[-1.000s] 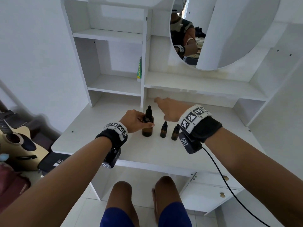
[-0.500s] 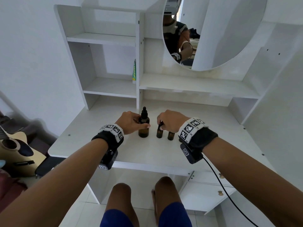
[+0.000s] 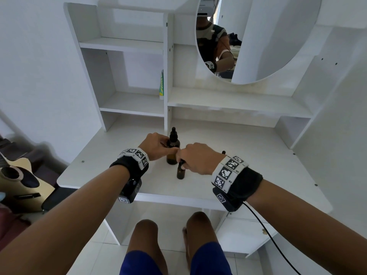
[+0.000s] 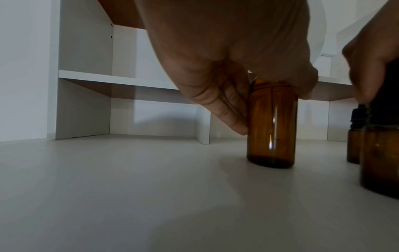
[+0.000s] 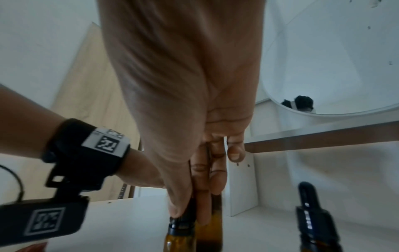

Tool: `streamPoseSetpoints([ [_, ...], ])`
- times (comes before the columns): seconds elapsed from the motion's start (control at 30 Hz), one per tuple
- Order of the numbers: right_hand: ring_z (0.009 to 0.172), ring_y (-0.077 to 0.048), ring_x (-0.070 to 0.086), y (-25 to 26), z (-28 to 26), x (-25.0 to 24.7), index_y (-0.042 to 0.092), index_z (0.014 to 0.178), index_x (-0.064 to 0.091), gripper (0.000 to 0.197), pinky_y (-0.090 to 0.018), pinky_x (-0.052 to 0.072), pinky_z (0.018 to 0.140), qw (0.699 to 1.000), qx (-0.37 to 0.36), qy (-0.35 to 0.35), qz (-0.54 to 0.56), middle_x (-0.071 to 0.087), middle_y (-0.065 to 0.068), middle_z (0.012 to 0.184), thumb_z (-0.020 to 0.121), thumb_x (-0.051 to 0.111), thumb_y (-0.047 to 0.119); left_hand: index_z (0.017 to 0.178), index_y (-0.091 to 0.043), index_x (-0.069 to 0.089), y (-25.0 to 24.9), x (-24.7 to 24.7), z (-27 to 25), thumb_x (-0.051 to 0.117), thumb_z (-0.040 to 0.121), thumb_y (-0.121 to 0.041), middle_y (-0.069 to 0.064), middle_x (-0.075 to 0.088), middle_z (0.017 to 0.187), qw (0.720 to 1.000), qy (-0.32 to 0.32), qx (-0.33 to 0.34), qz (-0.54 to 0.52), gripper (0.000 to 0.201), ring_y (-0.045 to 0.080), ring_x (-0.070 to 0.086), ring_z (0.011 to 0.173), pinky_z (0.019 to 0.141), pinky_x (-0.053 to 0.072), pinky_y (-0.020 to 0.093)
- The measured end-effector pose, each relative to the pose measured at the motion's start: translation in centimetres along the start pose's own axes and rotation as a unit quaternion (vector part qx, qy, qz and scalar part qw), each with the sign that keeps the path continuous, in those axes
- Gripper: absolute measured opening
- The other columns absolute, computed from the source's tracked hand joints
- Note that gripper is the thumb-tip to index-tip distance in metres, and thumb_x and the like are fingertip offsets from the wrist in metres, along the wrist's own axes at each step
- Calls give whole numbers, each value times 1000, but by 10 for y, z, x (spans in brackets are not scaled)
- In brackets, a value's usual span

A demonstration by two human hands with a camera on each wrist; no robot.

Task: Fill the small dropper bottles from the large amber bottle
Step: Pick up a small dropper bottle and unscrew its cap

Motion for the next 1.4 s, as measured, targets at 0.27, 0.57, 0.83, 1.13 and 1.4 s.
streamPoseSetpoints([
  [0.27,96,-30,61,11,-4,5,13,122,57,25,-37,49,80,1000,-21,-12,-8,62,-10,110,99,52,22,110,-11,73,1,0,-1,73,82,-45,4,74,101,1000,8,-12,22,44,15,68,91,87,52,28],
  [0.57,103,-28,59,-5,-16,28,11,135,43,41,-45,51,88,994,17,-3,112,60,-11,118,99,50,31,134,-13,52,8,-1,-17,43,74,-81,1,62,123,995,24,-53,-87,91,18,60,111,98,49,38],
  [0.83,106,-23,58,-8,-18,46,17,137,41,45,-42,51,89,975,47,-80,204,58,-4,120,100,47,41,106,-17,65,14,29,-69,57,88,-2,-1,66,102,993,-35,-61,-97,25,9,63,87,75,48,16],
  [1.13,83,-19,61,-4,-11,37,14,106,61,26,-38,53,74,959,46,-136,245,65,-1,95,95,57,38,96,-15,71,1,48,-64,86,68,-22,-4,72,86,994,0,-51,-97,33,5,66,78,70,45,13],
  [1.4,81,-21,58,-1,-7,34,9,95,62,16,-35,50,73,961,43,-112,248,60,-2,88,95,61,25,88,-13,78,6,50,-65,86,68,-16,0,76,82,988,8,-37,-152,22,11,72,80,79,54,20],
])
Point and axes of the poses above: each hand's wrist, its own z-axis towards the middle knuckle, its own x-axis out of the palm, y = z × x, the point moved 5 cm from there along z, towards the middle knuckle
